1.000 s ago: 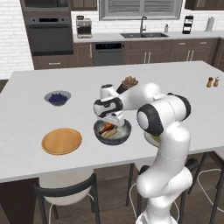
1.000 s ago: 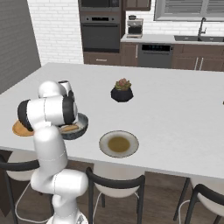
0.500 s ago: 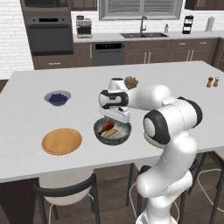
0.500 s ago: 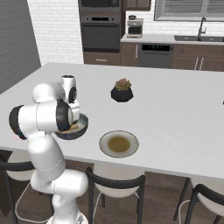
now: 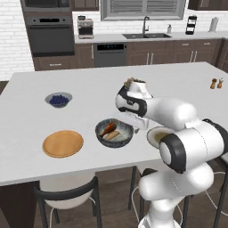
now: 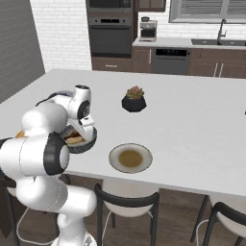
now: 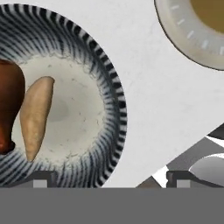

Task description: Pick the chicken drumstick and sweet potato from their plates and place them in the bowl. Then put the bowl in the fridge.

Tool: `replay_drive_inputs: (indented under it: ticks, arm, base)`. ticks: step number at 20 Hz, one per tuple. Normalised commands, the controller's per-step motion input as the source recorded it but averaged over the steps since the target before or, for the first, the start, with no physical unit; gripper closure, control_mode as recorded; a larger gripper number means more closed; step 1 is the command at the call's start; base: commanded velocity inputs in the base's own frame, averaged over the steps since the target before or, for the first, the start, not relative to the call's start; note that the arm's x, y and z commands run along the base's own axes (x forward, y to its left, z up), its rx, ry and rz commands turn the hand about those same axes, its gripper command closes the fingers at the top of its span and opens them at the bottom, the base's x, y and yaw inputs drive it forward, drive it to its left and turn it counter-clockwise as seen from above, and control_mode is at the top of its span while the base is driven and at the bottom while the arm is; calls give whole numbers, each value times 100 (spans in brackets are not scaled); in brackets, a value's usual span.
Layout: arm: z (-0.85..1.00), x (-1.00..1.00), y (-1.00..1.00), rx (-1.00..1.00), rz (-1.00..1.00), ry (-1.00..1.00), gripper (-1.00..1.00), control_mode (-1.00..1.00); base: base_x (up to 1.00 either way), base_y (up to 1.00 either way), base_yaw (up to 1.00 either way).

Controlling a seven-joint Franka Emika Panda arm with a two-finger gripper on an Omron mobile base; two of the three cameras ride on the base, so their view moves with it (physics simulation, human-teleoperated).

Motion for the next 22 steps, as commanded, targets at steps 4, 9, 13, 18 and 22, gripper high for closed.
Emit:
replay_drive_inputs:
  ticks: [4,9,13,18,22]
  arm:
    - [-23,24,-5,0,1,1,-100,-100]
    - [-8,10,0,0,2,0,-100,-100]
    - [-14,23,0,0,2,0,-100,-100]
    - [-37,0,3,0,1,0,-100,-100]
    - [-34,18,2,0,0,0,-100,-100]
  base:
    - [0,0,0]
    - [0,0,0]
    - [0,0,0]
    - [0,0,0]
    - [0,0,0]
